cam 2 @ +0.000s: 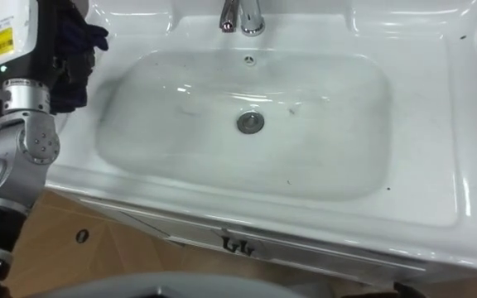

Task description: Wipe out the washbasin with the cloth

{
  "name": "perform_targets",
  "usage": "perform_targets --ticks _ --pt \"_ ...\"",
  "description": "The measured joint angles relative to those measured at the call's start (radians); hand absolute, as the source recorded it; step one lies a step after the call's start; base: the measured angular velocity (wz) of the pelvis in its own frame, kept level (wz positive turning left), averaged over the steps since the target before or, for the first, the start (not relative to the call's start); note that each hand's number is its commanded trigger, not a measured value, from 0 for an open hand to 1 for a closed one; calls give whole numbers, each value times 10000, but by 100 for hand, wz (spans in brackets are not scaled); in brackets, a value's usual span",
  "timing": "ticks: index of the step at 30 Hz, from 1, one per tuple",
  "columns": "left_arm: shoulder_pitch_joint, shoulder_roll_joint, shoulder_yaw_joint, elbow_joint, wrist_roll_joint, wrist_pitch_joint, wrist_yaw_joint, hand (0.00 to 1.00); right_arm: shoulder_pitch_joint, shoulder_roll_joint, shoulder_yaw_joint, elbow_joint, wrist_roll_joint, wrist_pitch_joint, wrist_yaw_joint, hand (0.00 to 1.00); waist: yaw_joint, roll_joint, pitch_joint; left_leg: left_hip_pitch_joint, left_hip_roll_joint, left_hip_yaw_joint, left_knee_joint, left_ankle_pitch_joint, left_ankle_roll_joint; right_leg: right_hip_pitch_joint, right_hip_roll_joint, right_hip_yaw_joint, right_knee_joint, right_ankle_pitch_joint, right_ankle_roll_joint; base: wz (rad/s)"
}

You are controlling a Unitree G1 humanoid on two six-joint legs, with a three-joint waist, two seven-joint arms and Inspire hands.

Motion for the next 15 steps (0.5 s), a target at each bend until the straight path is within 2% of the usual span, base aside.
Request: perform_targets --ticks 7,10,15 --pt "60 10 -1 0 -2 3 -1 100 -13 20 40 216 3 10 -4 0 -9 90 62 22 -7 25 -1 -1 1 -45 2 109 -23 4 6 -3" --pt "353 10 -1 0 -3 2 -1 100 -28 48 41 224 3 10 -8 0 -72 131 47 49 -12 75 -7 -1 1 -45 3 169 -40 2 8 -6" --pt "1006 9 -1 6 6 0 -1 100 -10 101 52 383 -25 8 14 0 -101 37 75 67 -13 -13 -24 0 1 -7 37 241 -131 4 4 -4"
